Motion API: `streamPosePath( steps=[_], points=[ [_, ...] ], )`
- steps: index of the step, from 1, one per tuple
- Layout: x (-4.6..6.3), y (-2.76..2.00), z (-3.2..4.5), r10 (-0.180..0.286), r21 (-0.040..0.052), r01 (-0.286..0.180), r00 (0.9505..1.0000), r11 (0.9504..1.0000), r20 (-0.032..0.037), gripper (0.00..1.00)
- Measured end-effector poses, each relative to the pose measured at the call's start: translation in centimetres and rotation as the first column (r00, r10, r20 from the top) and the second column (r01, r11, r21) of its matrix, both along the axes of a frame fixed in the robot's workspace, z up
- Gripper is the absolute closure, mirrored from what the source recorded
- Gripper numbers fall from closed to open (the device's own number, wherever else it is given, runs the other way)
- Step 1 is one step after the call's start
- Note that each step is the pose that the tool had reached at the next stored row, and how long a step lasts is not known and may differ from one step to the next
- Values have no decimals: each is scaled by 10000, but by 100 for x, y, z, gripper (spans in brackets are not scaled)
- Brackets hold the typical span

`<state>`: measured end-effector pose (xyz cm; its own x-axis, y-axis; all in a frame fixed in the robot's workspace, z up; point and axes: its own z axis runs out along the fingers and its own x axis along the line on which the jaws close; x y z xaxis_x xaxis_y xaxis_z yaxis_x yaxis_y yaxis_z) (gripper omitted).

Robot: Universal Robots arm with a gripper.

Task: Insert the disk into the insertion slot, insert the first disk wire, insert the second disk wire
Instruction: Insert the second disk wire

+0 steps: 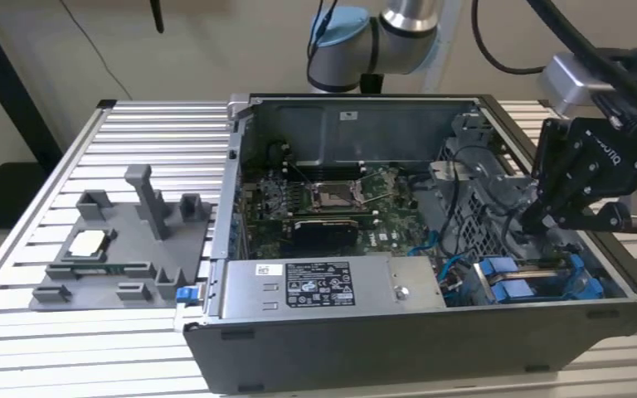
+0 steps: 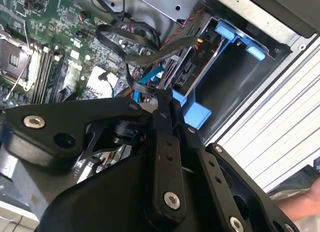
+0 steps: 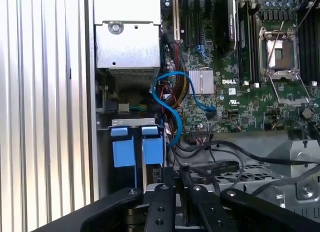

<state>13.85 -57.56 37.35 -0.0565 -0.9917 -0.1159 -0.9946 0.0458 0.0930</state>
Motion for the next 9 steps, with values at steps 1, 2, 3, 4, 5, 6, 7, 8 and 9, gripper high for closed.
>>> streamPosePath(
  steps=[1,2,3,4,5,6,7,8,9],
  points=[
    [-1,-17,-19,0,2,0,10000,10000,0,84],
    [0,-32,-38,0,4,0,10000,10000,0,84],
    [0,-45,-56,0,4,0,10000,10000,0,84],
    [0,-57,-74,0,5,0,10000,10000,0,84],
    [0,-66,-93,0,4,0,10000,10000,0,84],
    [4,-70,-110,-1,2,1,10000,10000,2,84],
    [13,-73,-127,-1,2,1,10000,10000,3,84],
    [31,-74,-147,-1,3,1,10000,10000,3,84],
    [51,-74,-164,0,3,0,10000,10000,2,84]
  ],
)
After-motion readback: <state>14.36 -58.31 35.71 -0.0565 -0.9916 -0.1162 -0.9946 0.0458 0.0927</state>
